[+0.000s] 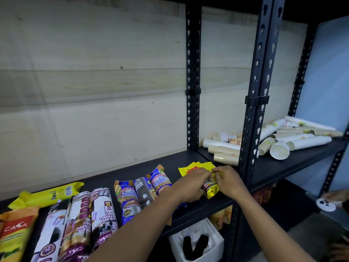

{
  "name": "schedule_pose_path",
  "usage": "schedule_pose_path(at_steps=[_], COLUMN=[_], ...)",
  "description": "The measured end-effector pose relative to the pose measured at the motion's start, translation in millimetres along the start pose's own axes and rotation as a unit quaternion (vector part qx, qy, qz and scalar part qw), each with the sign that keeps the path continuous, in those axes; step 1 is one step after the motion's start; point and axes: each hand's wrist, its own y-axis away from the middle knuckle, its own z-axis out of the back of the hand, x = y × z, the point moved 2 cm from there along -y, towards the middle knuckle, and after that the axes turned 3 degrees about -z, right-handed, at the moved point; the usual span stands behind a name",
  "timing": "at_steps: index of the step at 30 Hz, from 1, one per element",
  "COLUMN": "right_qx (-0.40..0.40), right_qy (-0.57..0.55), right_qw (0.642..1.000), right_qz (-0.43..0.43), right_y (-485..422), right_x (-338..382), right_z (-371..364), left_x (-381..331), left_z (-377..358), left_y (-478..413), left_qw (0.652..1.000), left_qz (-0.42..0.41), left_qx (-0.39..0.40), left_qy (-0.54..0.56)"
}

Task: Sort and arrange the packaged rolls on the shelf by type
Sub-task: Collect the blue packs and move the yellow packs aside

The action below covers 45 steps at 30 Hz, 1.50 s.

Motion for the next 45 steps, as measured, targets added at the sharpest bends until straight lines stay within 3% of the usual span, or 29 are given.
schedule_pose_path(at_steps=[8, 17, 26, 38, 40, 43, 45], right_qx=[0.013, -0.007, 0.082, 0.231, 0.239, 0.241, 0.243], right_qy=[0.016, -0.023, -0.082, -0.046, -0.012, 0.026, 0.031], right_qw=[1.0, 0.991, 0.964, 0.933, 0.93, 0.926, 0.924], right_qz=[0.014, 0.135, 0.241, 0.273, 0.28, 0.289, 0.292], right_y=[6.2, 28.5, 69.1, 113.3, 116.4, 116.8, 115.9], right_x=[18.5, 95.1, 200.0, 275.0, 274.3, 272.0, 270.4], right_z=[6.9, -28.1, -98.7, -175.7, -179.5, -183.7, -185.3], left_x=[12.0, 76.7, 128.3, 189.6, 198.9, 210.5, 214.9], left_z=[12.8, 82.8, 112.3, 139.6, 150.4, 161.7, 163.3], left_y=[23.2, 119.9, 222.9, 318.2, 332.4, 349.1, 353.3], left_qw=[0.999, 0.98, 0.942, 0.884, 0.875, 0.862, 0.857], left_qz=[0.025, 0.13, 0.263, 0.407, 0.436, 0.482, 0.489], left_qx=[-0.017, -0.147, -0.198, -0.21, -0.171, -0.042, -0.015], left_qy=[-0.02, -0.031, -0.059, -0.098, -0.125, -0.152, -0.162])
